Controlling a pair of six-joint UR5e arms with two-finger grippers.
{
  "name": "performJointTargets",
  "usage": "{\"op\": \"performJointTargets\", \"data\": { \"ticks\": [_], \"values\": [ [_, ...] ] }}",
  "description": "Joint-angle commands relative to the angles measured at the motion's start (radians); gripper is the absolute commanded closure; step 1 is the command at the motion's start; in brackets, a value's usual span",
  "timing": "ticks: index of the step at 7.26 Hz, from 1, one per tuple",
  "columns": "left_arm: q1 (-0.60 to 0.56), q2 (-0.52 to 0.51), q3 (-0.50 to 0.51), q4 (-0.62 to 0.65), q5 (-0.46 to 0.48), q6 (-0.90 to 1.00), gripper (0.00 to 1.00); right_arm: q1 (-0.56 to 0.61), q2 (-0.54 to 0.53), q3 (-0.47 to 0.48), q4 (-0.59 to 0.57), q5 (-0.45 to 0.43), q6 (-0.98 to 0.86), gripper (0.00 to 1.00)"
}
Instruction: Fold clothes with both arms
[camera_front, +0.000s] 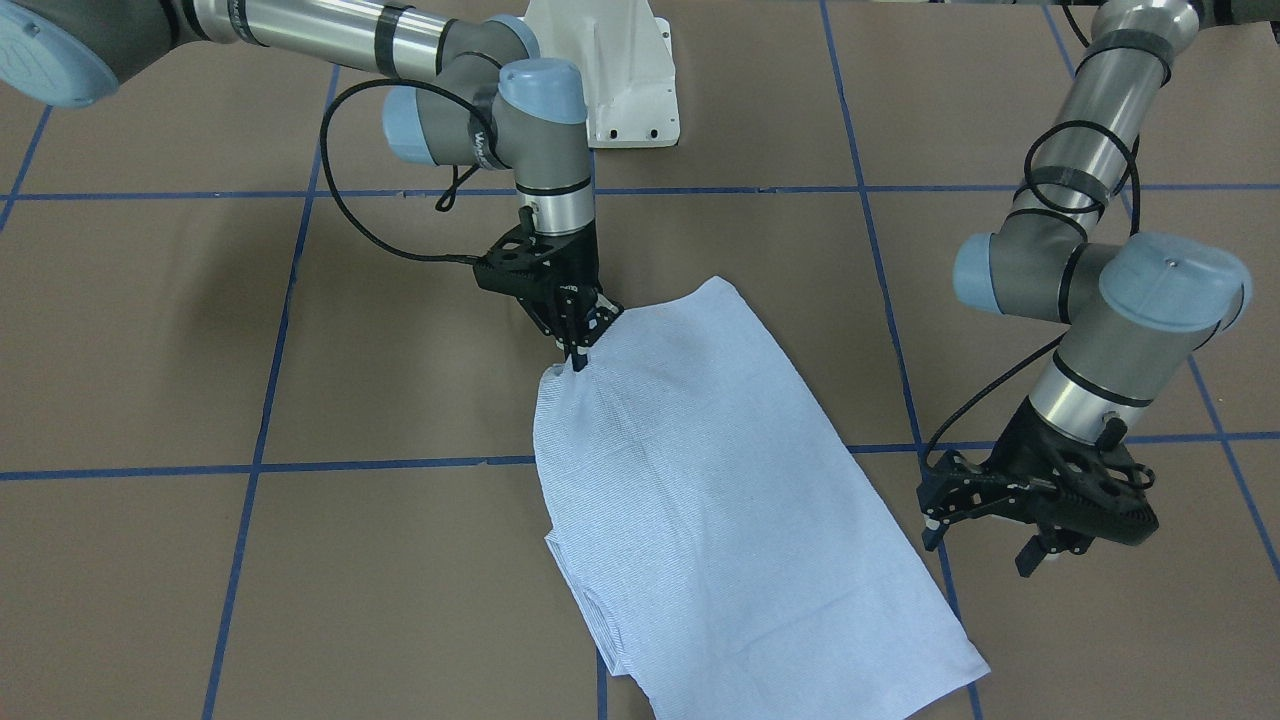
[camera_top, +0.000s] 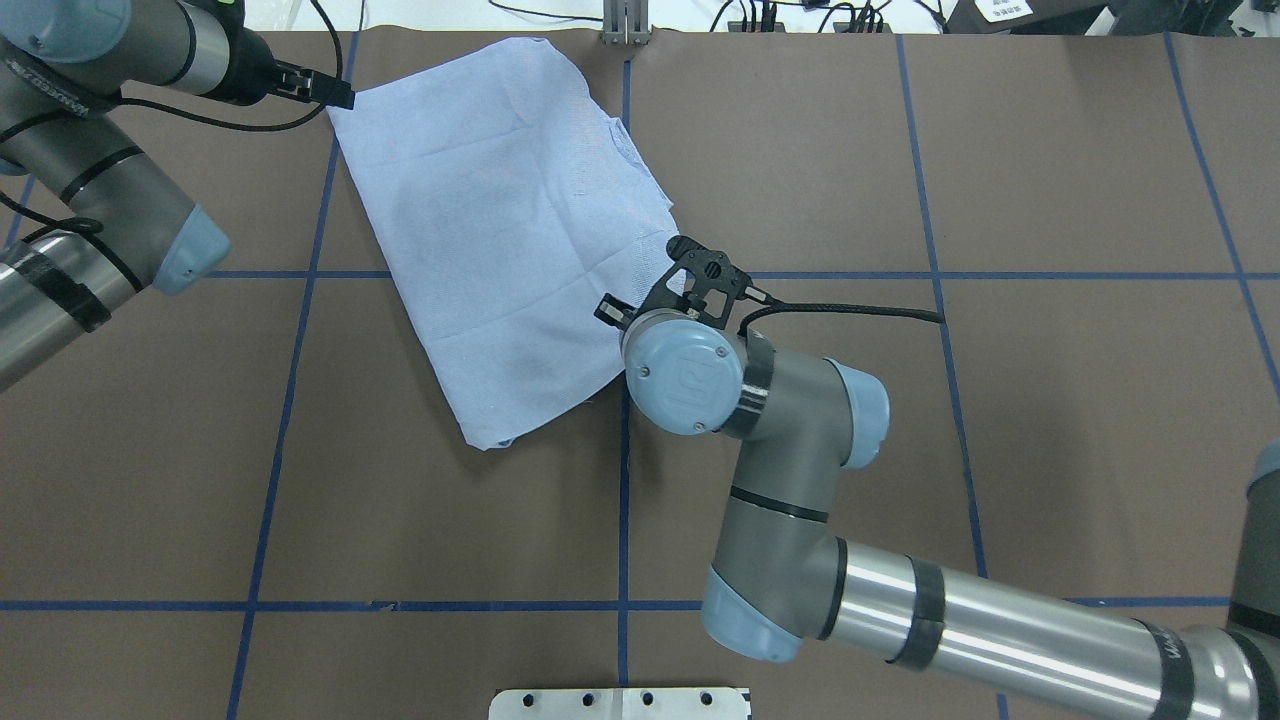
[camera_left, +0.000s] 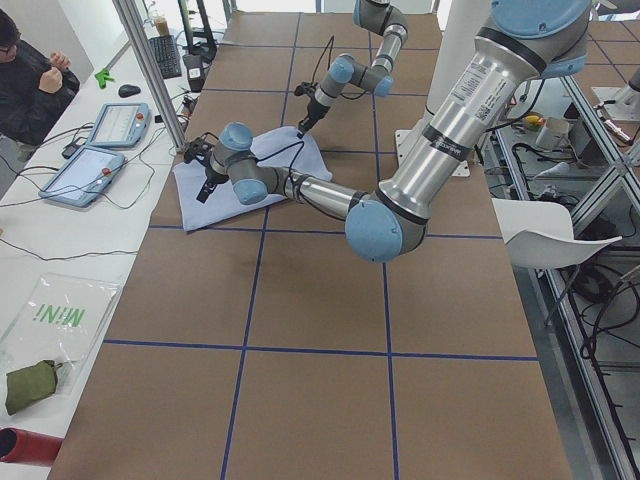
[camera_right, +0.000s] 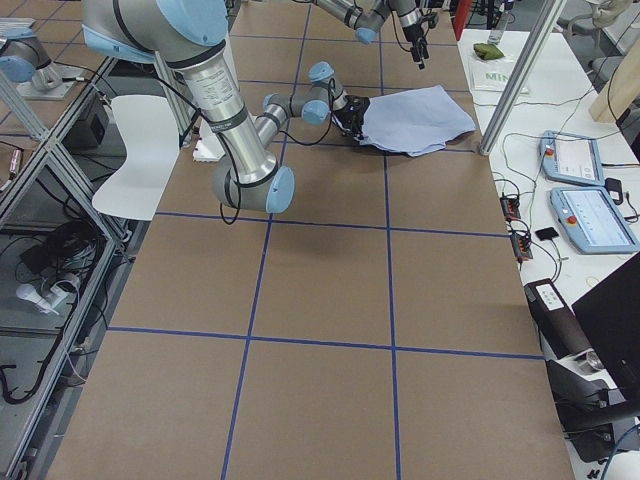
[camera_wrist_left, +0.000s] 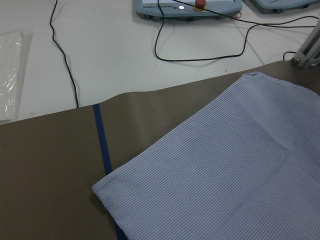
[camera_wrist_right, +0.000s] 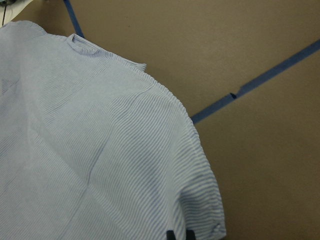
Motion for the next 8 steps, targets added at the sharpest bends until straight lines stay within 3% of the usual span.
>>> {"op": "performJointTargets", "data": {
  "ticks": [1, 3, 5, 6, 8],
  "values": [
    [0.014, 0.088, -0.193, 0.007, -0.082, -0.142, 0.0, -0.116, -0.16, 0.237, -0.014, -0.099, 0.009, 1.0],
    [0.091, 0.256, -0.459, 0.008, -0.104, -0.252, 0.0, -0.226, -0.23, 0.359, -0.078, -0.19, 0.044, 1.0],
    [0.214, 0.46, -0.715, 0.013, -0.092, -0.45, 0.0, -0.247, -0.227, 0.387, -0.13, -0.221, 0.057, 1.0],
    [0.297, 0.566, -0.824, 0.013, -0.031, -0.508, 0.0, -0.252, -0.225, 0.386, -0.13, -0.223, 0.057, 1.0],
    [0.557, 0.621, -0.873, 0.013, 0.225, -0.778, 0.0, -0.272, -0.224, 0.384, -0.132, -0.252, 0.057, 1.0]
  ]
}}
